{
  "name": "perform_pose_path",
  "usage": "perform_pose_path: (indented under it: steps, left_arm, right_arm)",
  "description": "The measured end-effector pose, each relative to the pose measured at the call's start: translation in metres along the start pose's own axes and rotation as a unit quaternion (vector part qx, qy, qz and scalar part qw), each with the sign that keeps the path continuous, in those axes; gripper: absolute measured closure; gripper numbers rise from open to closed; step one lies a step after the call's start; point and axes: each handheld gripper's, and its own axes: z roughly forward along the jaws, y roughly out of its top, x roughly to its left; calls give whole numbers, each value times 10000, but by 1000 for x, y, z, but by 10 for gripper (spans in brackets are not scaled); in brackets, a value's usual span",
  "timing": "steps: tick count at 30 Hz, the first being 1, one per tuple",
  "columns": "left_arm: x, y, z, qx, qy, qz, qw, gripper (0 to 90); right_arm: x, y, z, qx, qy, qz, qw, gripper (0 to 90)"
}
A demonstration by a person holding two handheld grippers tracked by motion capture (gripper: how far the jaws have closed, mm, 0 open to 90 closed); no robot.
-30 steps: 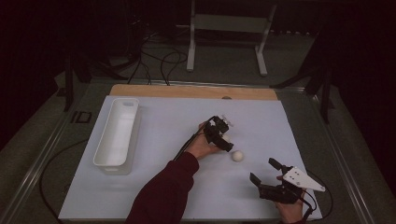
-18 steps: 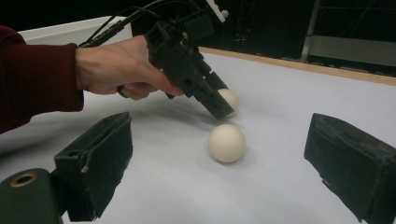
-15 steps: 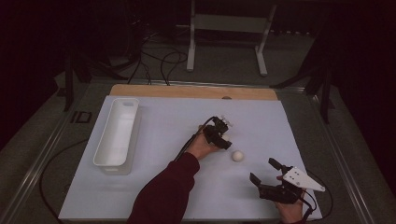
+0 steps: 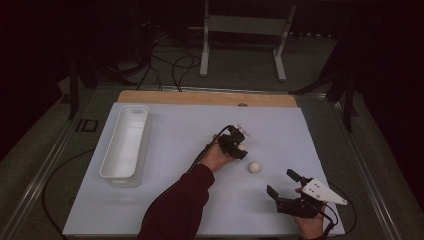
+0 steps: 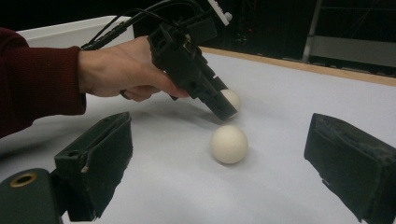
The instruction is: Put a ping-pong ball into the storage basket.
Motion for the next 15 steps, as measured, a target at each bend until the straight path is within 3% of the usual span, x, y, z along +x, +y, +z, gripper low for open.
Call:
perform_pose_path:
  steps: [15]
  left_arm:
    - [-1, 2, -12, -101, 65, 66, 9999, 512]
  right_arm:
    - [1, 0, 2, -6, 21, -21, 10000, 74]
